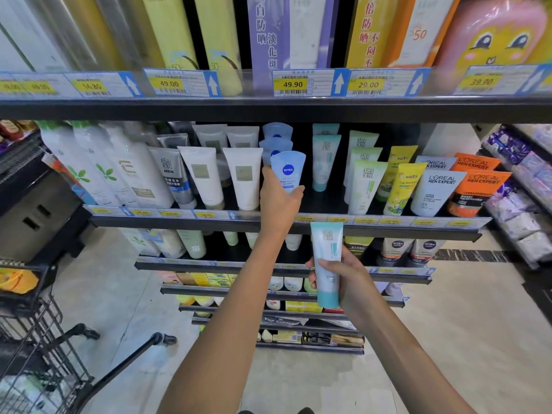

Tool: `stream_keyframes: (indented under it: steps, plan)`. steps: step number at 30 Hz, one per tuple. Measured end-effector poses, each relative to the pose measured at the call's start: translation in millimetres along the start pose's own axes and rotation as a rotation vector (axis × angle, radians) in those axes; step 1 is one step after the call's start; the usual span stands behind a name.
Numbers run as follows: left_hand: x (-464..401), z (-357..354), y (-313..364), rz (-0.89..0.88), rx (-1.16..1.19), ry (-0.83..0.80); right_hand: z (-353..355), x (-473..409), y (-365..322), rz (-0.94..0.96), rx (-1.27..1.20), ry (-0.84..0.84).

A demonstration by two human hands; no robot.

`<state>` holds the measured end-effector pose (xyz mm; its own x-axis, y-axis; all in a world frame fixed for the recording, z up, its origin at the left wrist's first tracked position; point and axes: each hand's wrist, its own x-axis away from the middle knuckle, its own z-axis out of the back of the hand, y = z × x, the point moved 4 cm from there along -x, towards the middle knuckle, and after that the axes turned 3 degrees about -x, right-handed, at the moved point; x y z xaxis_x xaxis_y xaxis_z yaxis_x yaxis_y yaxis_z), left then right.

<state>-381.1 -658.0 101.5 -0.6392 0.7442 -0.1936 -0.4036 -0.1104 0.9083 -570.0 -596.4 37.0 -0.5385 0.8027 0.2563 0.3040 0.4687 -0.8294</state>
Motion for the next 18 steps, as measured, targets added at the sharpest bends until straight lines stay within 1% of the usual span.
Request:
stream_keyframes:
  steps: [4,9,14,18]
  plan:
    - [6,1,-4,-0.016,-0.089,0.068,0,1,3,-0.01,-0.002,-0.009]
    - [17,6,-5,0.004,-0.211,0.149,-2,3,4,-0.017,-0.016,-0.006]
    - [29,10,0,0.004,-0.274,0.181,-2,8,7,-0.032,-0.044,-0.021]
    - [34,12,3,0.024,-0.281,0.171,-2,9,9,-0.037,-0.044,-0.028]
